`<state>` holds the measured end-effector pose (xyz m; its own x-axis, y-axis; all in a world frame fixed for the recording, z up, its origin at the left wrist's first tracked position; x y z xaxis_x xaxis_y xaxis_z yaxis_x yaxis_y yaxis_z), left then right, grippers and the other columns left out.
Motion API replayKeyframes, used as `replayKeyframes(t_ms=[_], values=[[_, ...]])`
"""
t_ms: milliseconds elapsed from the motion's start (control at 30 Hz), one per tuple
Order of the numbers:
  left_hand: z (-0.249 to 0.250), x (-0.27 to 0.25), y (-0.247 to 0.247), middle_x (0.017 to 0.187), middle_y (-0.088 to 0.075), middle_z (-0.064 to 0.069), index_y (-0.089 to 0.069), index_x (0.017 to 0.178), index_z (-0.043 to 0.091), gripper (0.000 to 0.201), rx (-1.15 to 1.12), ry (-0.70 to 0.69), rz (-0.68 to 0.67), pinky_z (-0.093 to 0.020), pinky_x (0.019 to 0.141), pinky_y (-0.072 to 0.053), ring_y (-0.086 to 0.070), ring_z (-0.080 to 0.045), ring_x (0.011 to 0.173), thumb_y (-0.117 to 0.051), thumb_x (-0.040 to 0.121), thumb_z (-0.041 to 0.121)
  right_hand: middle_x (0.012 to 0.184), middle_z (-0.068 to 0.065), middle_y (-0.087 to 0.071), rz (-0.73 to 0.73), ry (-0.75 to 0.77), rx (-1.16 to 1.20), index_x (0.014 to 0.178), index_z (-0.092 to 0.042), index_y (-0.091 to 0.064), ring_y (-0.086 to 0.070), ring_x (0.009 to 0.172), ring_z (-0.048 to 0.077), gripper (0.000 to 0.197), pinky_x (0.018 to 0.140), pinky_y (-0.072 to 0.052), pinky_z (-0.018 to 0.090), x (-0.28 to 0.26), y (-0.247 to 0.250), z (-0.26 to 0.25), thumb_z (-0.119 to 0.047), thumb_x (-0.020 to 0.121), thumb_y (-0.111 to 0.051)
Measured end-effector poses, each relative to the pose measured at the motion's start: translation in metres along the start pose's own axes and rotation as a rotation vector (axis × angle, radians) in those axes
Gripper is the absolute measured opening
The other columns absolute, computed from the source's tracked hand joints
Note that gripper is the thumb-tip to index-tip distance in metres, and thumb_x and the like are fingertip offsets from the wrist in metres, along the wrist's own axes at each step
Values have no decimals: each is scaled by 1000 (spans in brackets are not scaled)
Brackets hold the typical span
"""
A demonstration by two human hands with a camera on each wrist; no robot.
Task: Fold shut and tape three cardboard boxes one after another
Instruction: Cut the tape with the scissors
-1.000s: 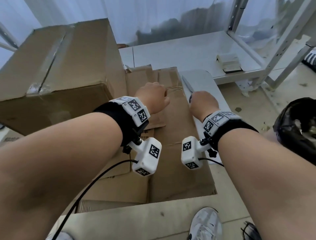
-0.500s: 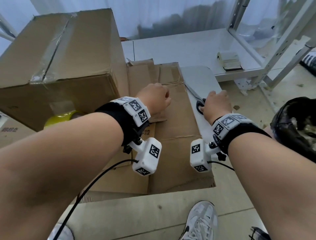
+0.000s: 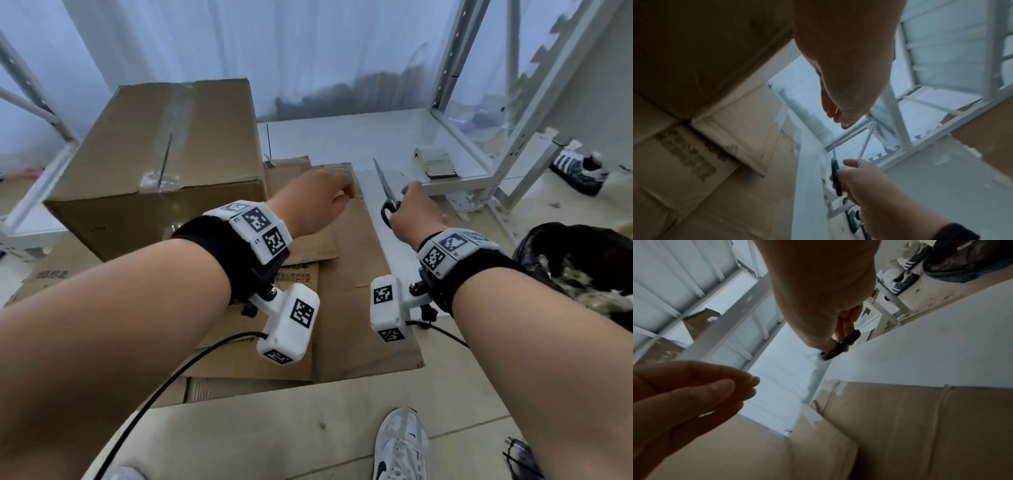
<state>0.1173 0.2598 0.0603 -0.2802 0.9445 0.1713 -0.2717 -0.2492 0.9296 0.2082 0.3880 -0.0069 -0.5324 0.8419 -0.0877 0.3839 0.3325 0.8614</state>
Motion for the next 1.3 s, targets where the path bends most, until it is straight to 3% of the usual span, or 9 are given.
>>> replayKeyframes(t_ms=[300,467,533,633,733,800,867,967,1300], values=[[-51,-112,131,102,-64,-1,-65,109,12,20,4,38,284,-23,79,-44,-58,-14,88,-52,95,14,120,14,-61,36,432,582,130,-9,-45,-58,109,27,38,97,-47,37,-78,33,-177,-12,94,-54],[-121,-188,158,92,-57,7,-62,112,18,19,-26,293,374,-11,70,-38,-51,-3,76,-55,94,21,92,-1,-67,-55,665,565,117,-14,-51,-66,93,15,26,76,-48,16,-128,26,-243,-14,92,-60],[-142,-208,147,88,-55,9,-59,115,22,21,-104,409,329,-18,76,-45,-53,-4,80,-57,94,26,89,-4,-68,-66,711,493,116,-17,-52,-67,93,14,27,80,-49,20,-137,18,-257,-16,91,-63],[-150,-220,123,88,-57,7,-50,122,22,30,-309,501,253,-17,69,-43,-57,-10,85,-56,94,30,103,-2,-69,63,791,192,117,-25,-54,-63,100,23,28,95,-44,42,-138,4,-266,-23,90,-60],[-139,-215,124,92,-55,7,-47,119,24,26,-144,477,257,-13,65,-38,-53,-4,81,-53,95,35,110,-5,-68,145,733,-40,126,-39,-49,-57,104,29,33,93,-37,45,-134,-10,-259,-38,93,-49],[-132,-208,136,108,-54,1,-51,119,21,30,155,400,343,-26,87,-44,-51,-14,98,-53,95,38,112,-2,-68,169,715,-108,134,-38,-46,-57,105,29,39,93,-32,40,-132,-16,-252,-38,95,-46],[-130,-198,135,131,-45,-2,-49,129,24,40,325,362,315,-39,108,-30,-40,-22,123,-51,94,43,114,2,-68,171,696,-136,137,-31,-46,-59,106,28,40,95,-29,36,-133,-20,-245,-32,97,-48],[-136,-179,110,152,-29,2,-32,146,31,58,374,319,178,-41,116,-11,-22,-22,141,-48,93,50,117,6,-68,131,699,-2,133,-22,-52,-61,109,29,40,101,-39,42,-131,-23,-241,-29,94,-55],[-147,-156,95,141,-37,4,-26,146,36,74,553,352,202,-46,103,-24,-34,-27,124,-51,83,66,117,3,-67,78,680,248,126,-17,-59,-61,111,17,36,94,-44,27,-123,-20,-235,-28,92,-61]])
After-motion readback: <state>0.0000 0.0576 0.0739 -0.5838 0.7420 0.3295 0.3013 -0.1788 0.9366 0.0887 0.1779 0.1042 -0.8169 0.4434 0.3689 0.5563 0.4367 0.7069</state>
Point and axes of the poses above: each hand's wrist, its own x-axis towards the middle knuckle, its own y-axis out of the back of the hand, z = x × y, the point moved 9 cm from there along x, towards the middle knuckle
